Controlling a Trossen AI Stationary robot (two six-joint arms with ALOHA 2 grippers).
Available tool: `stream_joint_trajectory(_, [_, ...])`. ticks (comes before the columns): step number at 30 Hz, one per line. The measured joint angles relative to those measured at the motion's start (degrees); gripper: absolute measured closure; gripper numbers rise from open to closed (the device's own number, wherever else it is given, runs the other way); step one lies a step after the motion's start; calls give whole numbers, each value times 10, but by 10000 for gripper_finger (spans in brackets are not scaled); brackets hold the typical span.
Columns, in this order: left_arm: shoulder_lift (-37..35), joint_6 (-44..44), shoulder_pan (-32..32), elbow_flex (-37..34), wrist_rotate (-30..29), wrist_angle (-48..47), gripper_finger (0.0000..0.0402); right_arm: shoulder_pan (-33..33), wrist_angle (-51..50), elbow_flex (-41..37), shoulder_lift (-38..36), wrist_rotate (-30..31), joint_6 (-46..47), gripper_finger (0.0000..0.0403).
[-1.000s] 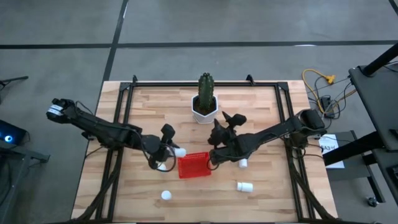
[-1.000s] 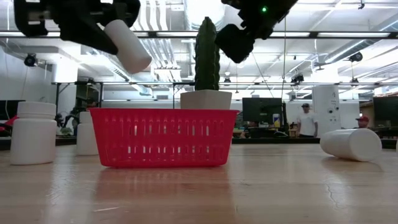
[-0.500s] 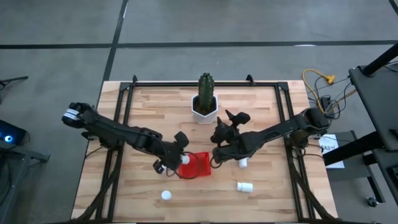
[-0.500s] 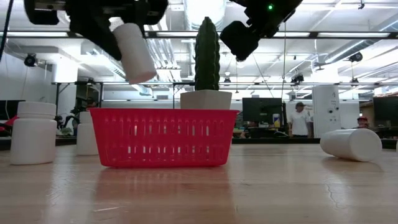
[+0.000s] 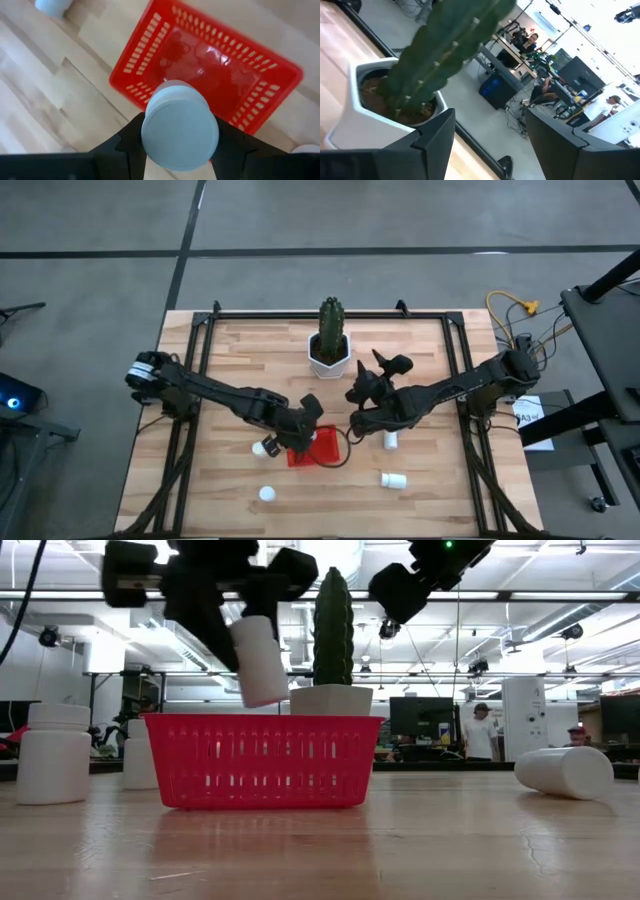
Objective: Pick and place pill bottles into a basket
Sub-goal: Put the white pill bottle into the red bin
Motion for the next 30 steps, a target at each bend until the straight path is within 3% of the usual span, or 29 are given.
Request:
stream_joint_trajectory(9, [12,4,10,9,0,26,252,-17,0,-113,-71,38,89,172])
stream_joint_trajectory(15, [12,8,10,7,0,44,252,2,6,-203,-161,21,121,172])
stream_joint_trajectory(25, [12,15,11,8,0,63,252,120,31,-320,-320,10,156,172])
stream_joint_trajectory(30, [11,15,11,7,0,67,252,207,73,-362,-409,-38,134,172])
